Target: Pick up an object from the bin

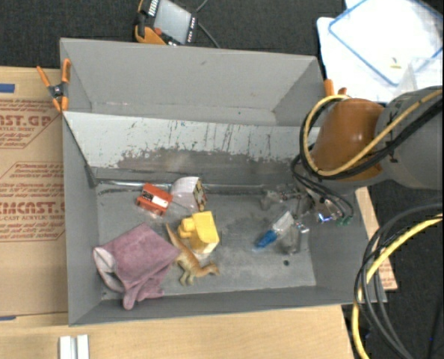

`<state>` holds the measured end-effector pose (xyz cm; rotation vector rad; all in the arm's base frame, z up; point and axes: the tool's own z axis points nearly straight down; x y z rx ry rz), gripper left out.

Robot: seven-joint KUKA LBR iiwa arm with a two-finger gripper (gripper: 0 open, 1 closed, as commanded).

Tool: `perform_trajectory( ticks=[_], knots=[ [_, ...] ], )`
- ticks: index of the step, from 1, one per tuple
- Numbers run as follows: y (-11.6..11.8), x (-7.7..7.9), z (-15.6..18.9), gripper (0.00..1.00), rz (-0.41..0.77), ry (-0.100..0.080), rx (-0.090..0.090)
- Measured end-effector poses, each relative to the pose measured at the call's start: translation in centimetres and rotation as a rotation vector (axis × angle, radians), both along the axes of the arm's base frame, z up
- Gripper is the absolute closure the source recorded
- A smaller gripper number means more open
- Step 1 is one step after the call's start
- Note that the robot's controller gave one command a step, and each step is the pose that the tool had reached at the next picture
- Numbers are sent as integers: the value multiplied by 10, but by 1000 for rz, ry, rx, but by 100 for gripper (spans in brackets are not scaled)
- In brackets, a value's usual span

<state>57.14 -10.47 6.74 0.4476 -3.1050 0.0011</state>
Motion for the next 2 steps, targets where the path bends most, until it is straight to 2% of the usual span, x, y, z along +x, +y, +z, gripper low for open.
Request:
perform_trajectory(
  ticks=[1, 2],
  knots=[
    [9, -6, 64, 0, -210, -11, 2],
    [5, -4, 9, 0, -29, 4, 4]
  ],
)
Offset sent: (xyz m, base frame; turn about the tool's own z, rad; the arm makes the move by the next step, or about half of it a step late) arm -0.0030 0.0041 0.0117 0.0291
